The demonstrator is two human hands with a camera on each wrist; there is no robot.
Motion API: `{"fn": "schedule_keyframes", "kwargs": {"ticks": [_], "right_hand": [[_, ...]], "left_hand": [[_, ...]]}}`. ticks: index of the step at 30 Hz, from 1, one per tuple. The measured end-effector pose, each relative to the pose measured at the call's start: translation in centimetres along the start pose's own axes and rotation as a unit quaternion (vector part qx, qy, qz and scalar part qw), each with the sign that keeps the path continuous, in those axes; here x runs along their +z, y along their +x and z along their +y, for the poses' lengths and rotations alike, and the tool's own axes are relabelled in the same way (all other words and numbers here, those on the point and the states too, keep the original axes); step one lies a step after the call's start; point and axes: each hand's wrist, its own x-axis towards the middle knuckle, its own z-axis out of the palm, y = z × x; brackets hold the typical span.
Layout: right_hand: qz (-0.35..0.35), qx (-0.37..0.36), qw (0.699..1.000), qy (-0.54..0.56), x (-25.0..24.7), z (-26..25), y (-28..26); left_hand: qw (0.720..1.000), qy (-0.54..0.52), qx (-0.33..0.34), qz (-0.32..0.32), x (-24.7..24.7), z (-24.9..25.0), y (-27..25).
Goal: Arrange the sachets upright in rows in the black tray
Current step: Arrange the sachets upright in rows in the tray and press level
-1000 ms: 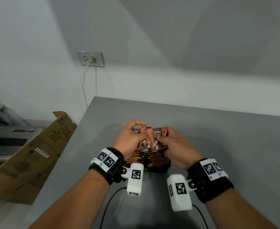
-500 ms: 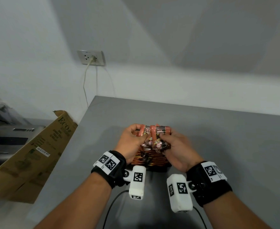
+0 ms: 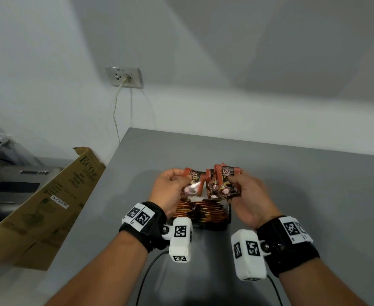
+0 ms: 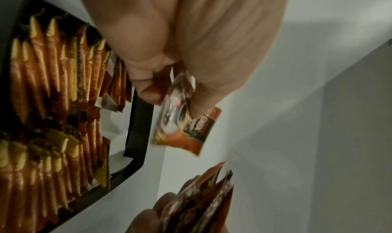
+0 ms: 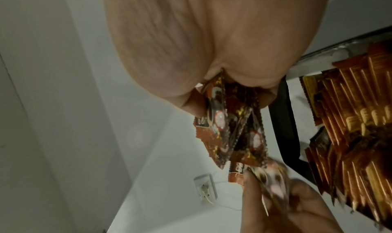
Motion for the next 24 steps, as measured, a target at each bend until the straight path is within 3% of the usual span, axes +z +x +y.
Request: {"fn": "schedule_keyframes", "kwargs": {"ticks": [5, 11, 12, 15, 16, 19, 23, 24], "right_hand": [[-0.005, -0.044, 0.993, -0.109, 1.6, 1.8, 0.0], [-0.026, -0.142, 0.944, -0.296, 2.8, 1.9, -1.0], [-0.025, -0.156, 0.921, -0.357, 2.7, 2.0, -0.8], [-0.035, -0.159, 0.81, -0.563, 2.1, 1.8, -0.1], [-0.047, -0.159, 0.793, -0.587, 1.9, 1.4, -0.1], [-0.116, -0.184, 0.779, -0.589, 1.6, -0.5, -1.0], [-0.194, -0.238, 0.644, -0.701, 2.1, -1.6, -0.8], [-0.197, -0.249, 0.63, -0.709, 2.3, -1.4, -0.7]], "left_hand": [[0.992, -0.098, -0.05, -0.061, 1.8, 0.5, -1.0], [0.977, -0.124, -0.098, -0.141, 2.5, 0.8, -1.8], [0.975, -0.128, -0.115, -0.137, 2.6, 0.7, -1.9], [0.974, -0.121, -0.128, -0.14, 2.6, 0.5, -1.8], [0.974, -0.122, -0.129, -0.144, 2.5, 0.5, -1.7], [0.969, -0.138, -0.13, -0.157, 2.0, 0.5, -1.6], [0.955, -0.16, -0.109, -0.225, 2.2, 0.6, -2.1], [0.954, -0.155, -0.097, -0.236, 2.3, 0.6, -2.2]]}}
